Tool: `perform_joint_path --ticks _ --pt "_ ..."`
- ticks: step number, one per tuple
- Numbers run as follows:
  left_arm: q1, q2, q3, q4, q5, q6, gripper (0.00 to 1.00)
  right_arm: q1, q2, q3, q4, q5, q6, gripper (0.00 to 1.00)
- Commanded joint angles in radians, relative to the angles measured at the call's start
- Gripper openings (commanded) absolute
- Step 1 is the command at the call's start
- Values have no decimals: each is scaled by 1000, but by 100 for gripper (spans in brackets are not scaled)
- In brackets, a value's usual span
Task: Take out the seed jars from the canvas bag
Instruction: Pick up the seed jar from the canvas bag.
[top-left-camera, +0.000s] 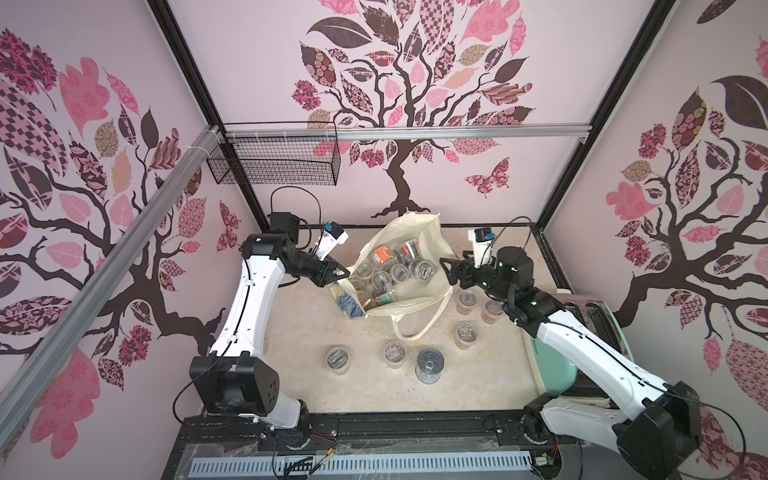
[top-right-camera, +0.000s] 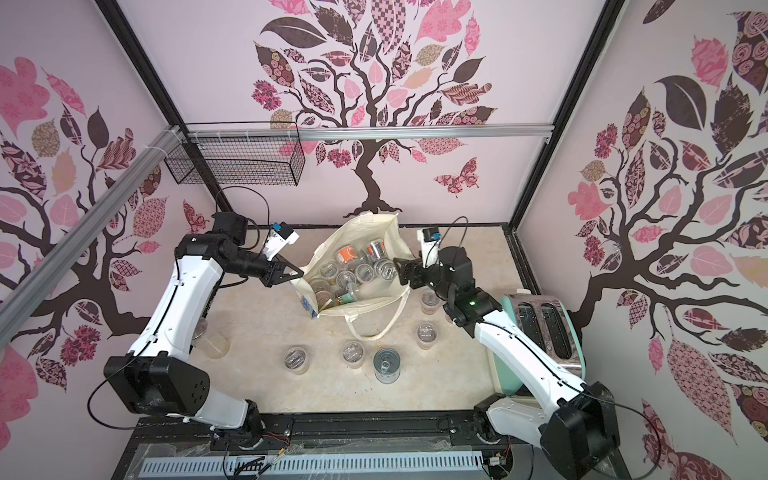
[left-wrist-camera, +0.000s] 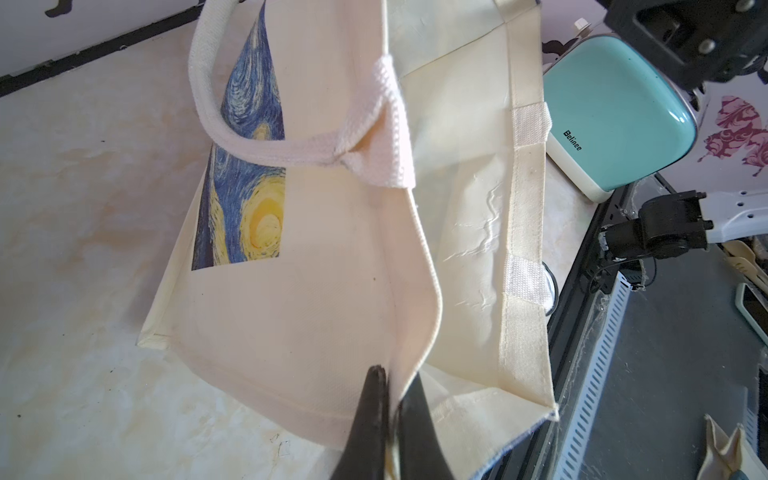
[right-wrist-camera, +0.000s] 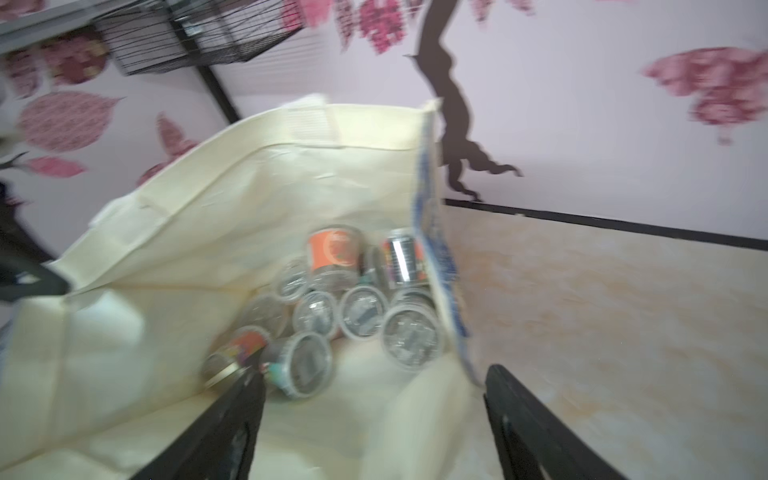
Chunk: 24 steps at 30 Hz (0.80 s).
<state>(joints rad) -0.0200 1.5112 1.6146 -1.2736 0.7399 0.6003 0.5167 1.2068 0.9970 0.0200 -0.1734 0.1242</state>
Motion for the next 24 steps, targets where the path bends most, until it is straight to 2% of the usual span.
perform_joint_path --ticks 1,5,9,13,19,24 --pt "5 -37 -16 -72 51 69 0 91 90 108 -133 -165 -137 86" --pt "4 -50 -28 -78 64 89 0 122 193 172 -130 -166 -115 86" --pt "3 -52 -38 -76 76 98 0 138 284 196 -80 -111 -66 86" --pt "5 -52 -36 -74 78 95 0 148 386 195 34 -157 -35 87" --pt "3 -33 -15 -66 66 79 0 168 533 242 159 -16 3 91" --pt "4 -23 -7 -67 60 82 0 169 661 295 263 -22 1 93"
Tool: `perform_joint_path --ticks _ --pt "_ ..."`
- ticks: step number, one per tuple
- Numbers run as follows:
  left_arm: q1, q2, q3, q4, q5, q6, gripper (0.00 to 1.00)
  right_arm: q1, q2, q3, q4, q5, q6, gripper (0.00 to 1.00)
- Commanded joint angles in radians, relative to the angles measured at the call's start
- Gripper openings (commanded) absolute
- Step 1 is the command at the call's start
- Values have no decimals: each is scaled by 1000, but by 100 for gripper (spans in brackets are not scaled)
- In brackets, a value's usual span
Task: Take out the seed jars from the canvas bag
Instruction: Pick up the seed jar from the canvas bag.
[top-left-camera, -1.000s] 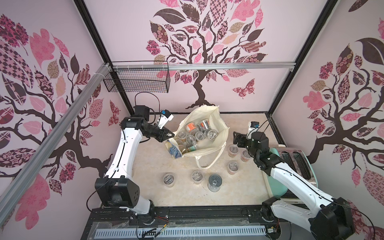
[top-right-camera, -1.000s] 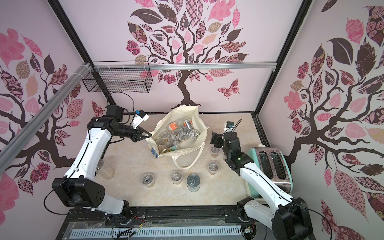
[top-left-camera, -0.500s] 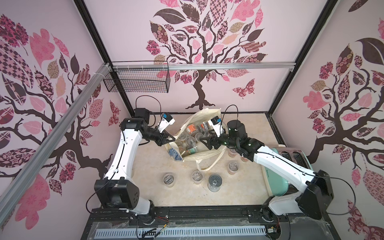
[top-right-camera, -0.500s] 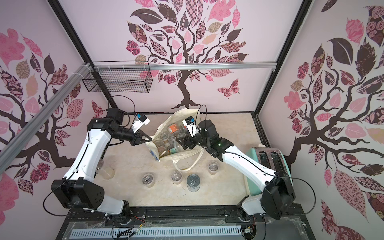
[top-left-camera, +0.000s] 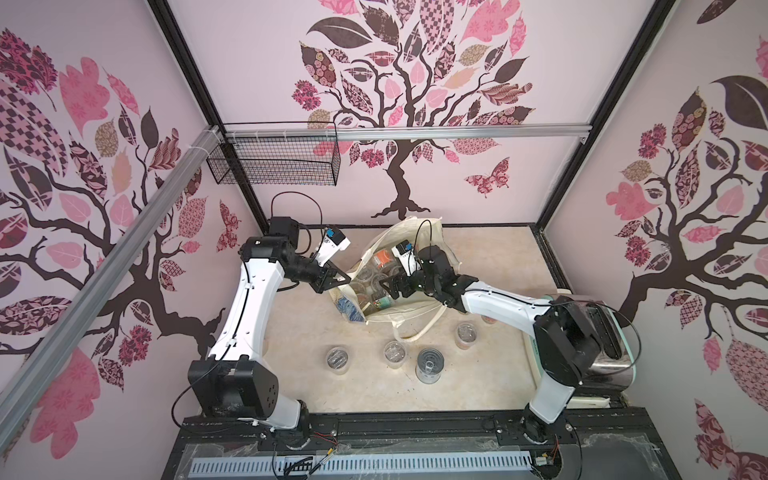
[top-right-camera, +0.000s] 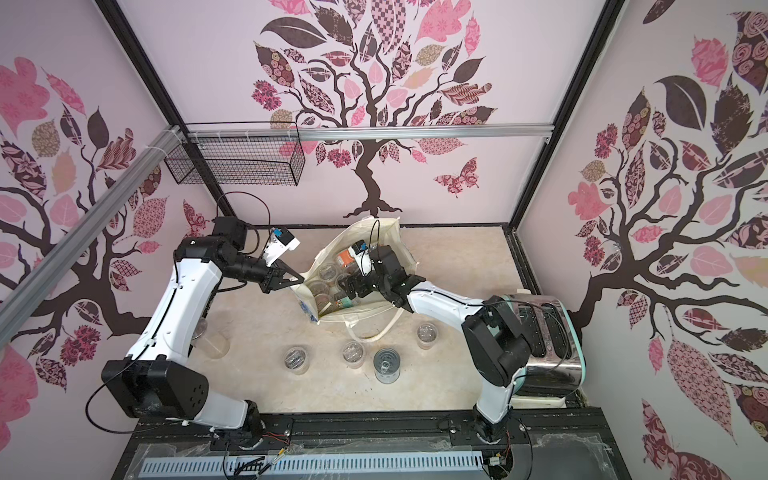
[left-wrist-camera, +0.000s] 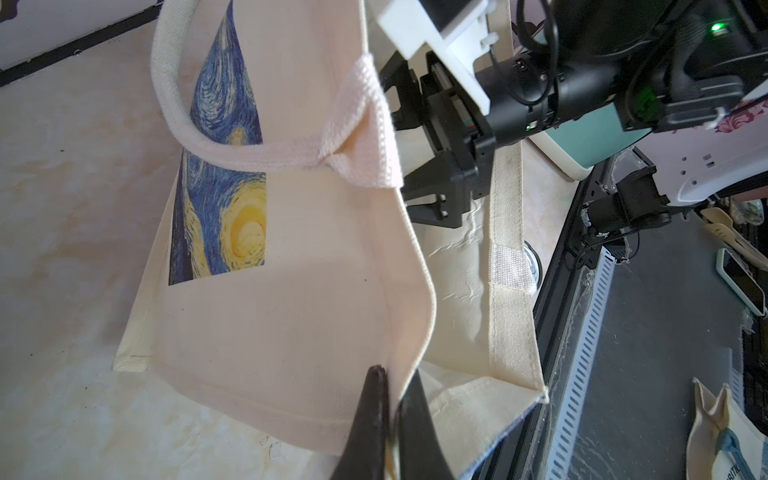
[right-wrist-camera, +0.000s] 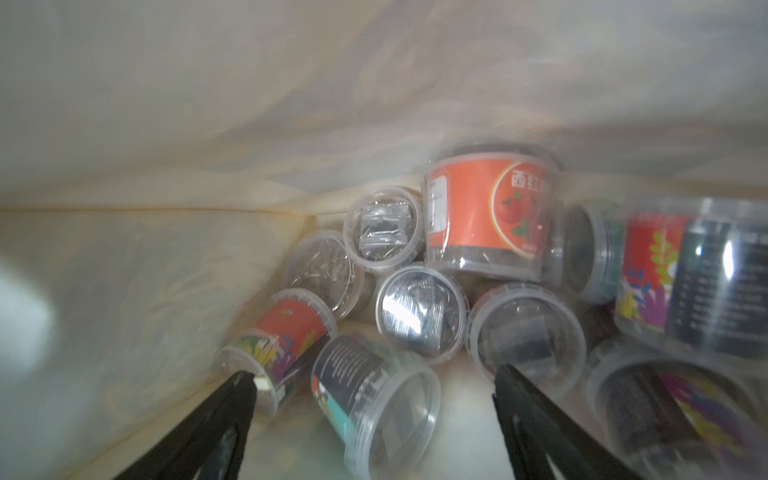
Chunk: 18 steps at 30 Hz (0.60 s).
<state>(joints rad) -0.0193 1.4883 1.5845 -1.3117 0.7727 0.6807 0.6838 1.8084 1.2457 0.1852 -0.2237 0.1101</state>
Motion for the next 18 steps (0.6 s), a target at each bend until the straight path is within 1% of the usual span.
perform_joint_path --ticks 1,2,7,10,18 --pt "4 4 27 -30 24 0 0 2 78 60 101 46 23 93" --pt "3 5 32 -31 21 -3 0 2 103 82 95 77 33 93" --pt "3 8 42 -34 13 10 0 2 198 157 94 147 19 95" --pt "4 18 54 -41 12 5 0 1 257 210 67 152 13 95" --pt "3 36 83 -62 9 19 0 0 355 299 33 234 6 95"
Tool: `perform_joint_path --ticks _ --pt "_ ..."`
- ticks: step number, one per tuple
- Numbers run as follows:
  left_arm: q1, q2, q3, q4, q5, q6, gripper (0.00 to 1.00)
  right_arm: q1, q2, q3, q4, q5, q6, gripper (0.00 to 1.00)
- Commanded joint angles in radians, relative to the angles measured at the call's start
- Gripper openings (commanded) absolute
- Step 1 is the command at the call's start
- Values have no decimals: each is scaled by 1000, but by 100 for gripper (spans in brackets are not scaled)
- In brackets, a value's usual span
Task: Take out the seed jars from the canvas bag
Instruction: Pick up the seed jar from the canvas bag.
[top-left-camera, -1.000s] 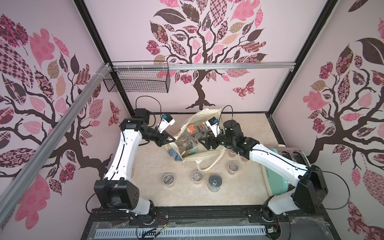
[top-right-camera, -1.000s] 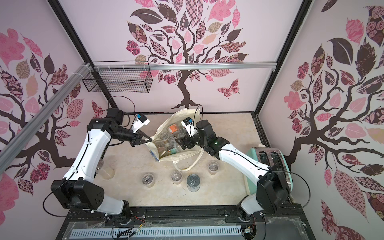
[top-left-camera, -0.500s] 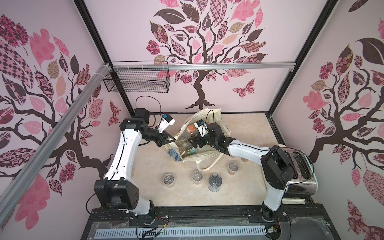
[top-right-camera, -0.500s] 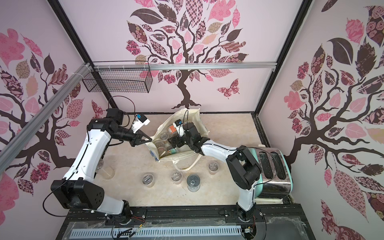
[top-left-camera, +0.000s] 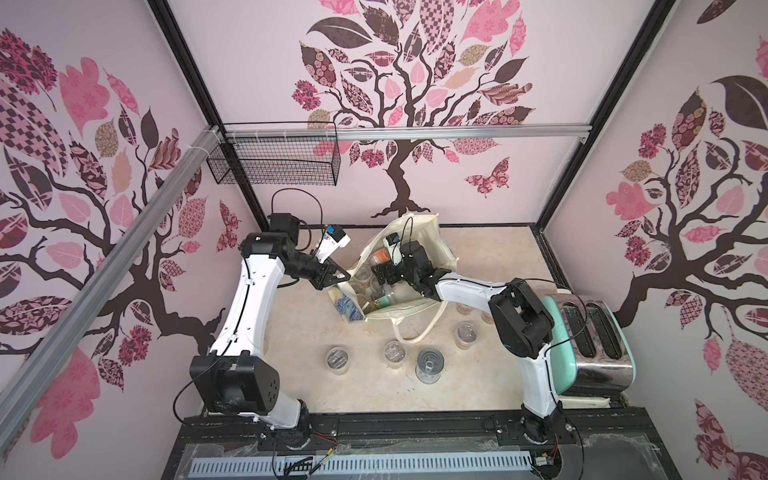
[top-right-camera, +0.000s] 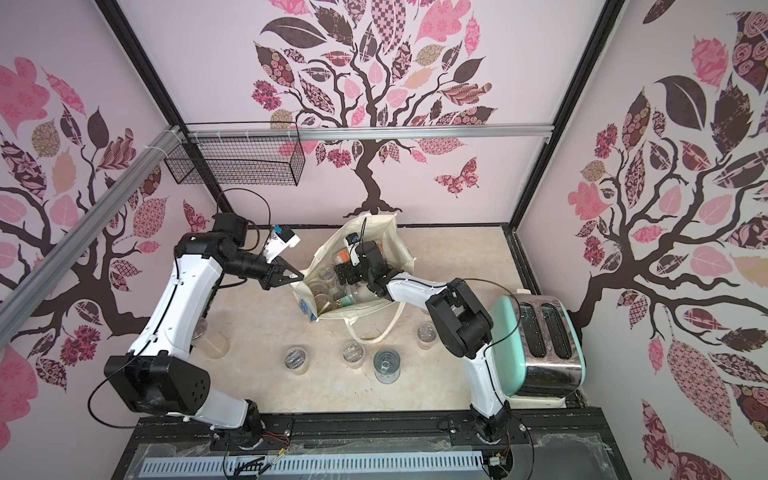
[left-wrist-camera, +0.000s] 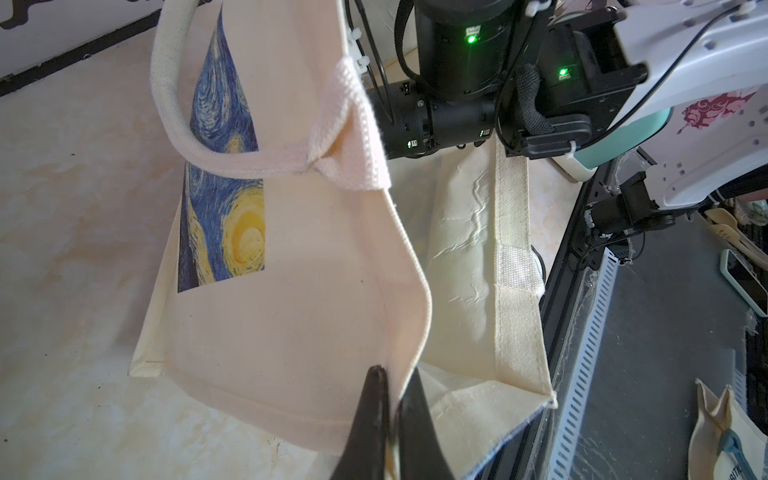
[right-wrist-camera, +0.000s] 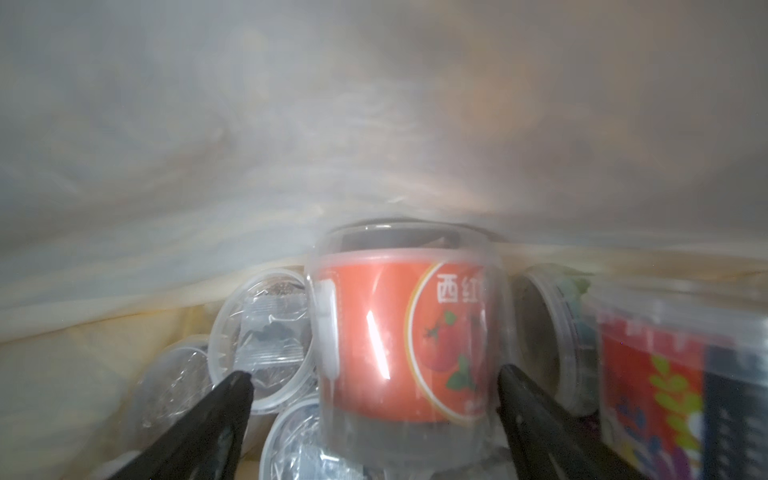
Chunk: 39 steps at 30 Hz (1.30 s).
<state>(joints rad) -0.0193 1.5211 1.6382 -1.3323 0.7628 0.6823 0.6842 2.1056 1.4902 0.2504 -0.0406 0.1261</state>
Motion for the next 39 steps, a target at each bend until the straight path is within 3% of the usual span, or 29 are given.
perform_joint_path --ticks 1,8,17,26,35,39 --pt "5 2 28 -41 22 22 0 -1 66 65 -42 59 -7 95" --pt "3 5 27 -45 15 24 0 -3 146 175 -151 32 7 93" --pt "5 12 32 -36 -3 22 0 -3 138 162 -140 38 15 82" --pt "4 25 48 -23 -40 -25 0 -4 25 15 40 -2 10 73" --pt "11 43 52 32 -67 -87 0 -4 -106 -123 183 -34 6 72" --pt "16 81 97 81 -137 -156 0 -5 -174 -167 220 -34 11 73"
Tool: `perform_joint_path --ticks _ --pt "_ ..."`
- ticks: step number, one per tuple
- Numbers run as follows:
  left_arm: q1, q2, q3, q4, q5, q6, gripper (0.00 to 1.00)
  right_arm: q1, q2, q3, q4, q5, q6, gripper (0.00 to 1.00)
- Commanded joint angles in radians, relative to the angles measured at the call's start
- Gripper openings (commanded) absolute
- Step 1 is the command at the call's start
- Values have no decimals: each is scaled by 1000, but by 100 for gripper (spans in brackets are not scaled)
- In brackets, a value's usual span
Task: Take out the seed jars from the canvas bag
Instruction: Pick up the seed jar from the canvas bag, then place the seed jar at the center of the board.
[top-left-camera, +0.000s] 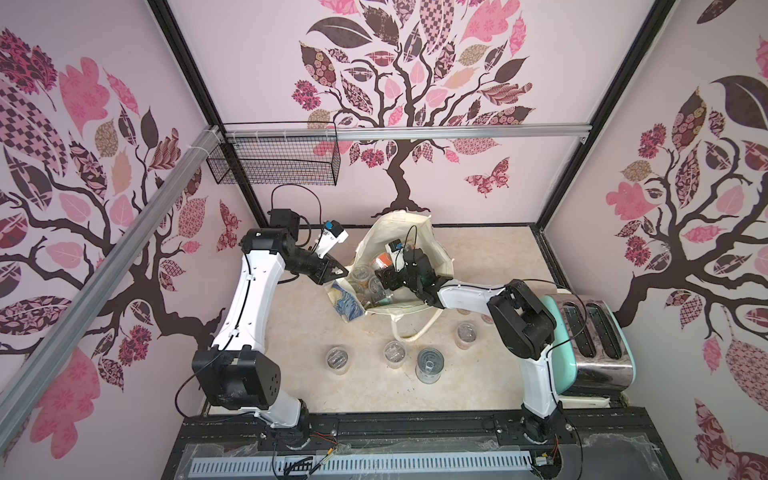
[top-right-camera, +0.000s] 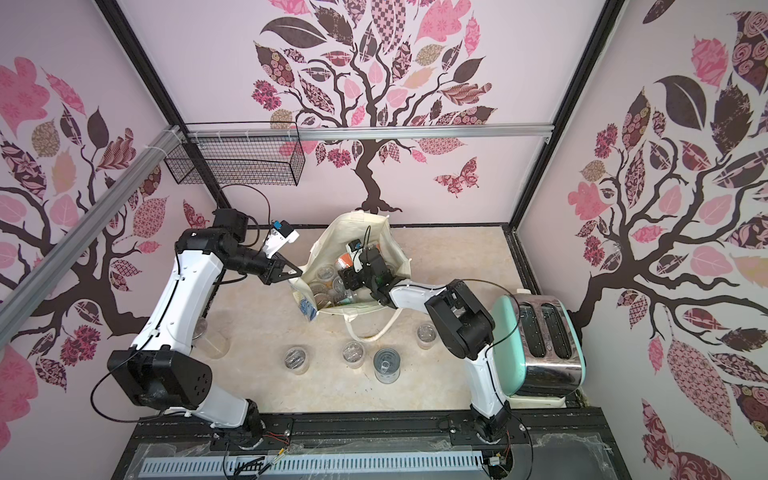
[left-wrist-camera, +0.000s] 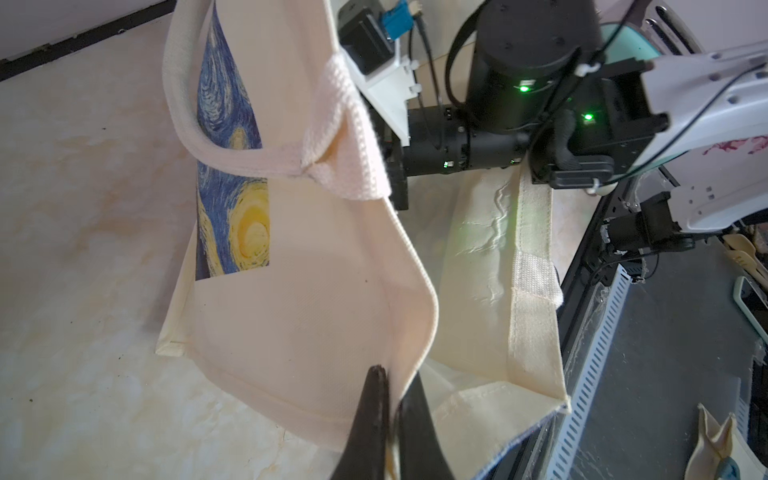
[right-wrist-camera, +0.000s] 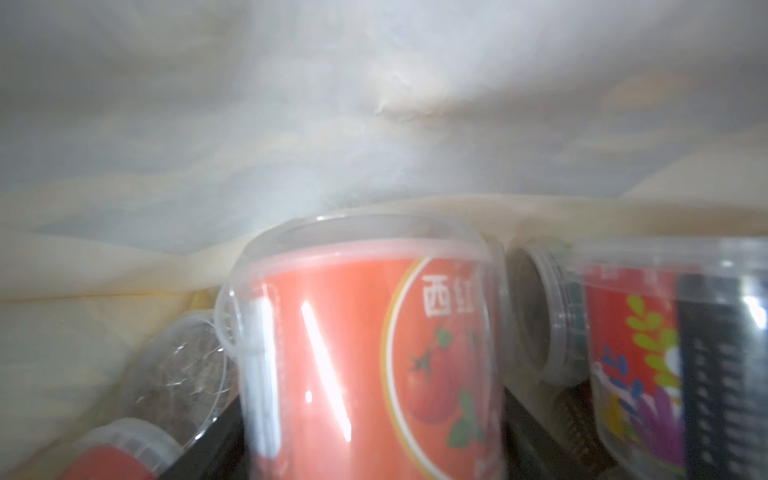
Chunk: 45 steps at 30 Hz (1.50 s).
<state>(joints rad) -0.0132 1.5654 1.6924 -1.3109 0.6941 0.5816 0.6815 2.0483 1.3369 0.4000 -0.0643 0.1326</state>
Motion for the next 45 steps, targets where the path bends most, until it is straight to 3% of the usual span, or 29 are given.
perform_joint_path --ticks 1,10,14,18,23,27,34,38,43,45 --pt "14 48 57 67 -79 -69 0 -1 -132 -21 78 -12 8 73" --pt "95 201 208 93 -6 -194 1 -2 -289 -94 136 -62 56 73" --pt "104 272 377 -2 -3 -208 31 -2 -359 -120 159 -74 58 73" --pt "119 310 576 -149 71 -189 62 0 -409 -149 183 -113 60 73" --pt "122 263 628 -132 257 -351 97 6 -446 -183 214 -145 59 73" --pt "121 175 507 28 477 -526 98 13 -469 -216 248 -178 53 73" --pt "109 68 258 329 568 -791 98 49 -506 -235 230 -218 -6 74" --pt "80 70 194 291 541 -761 98 69 -513 -242 220 -235 -21 74" --pt "23 117 240 124 412 -648 98 88 -512 -231 200 -241 -47 74" --pt "4 129 278 78 410 -611 98 97 -505 -217 166 -231 -78 74"
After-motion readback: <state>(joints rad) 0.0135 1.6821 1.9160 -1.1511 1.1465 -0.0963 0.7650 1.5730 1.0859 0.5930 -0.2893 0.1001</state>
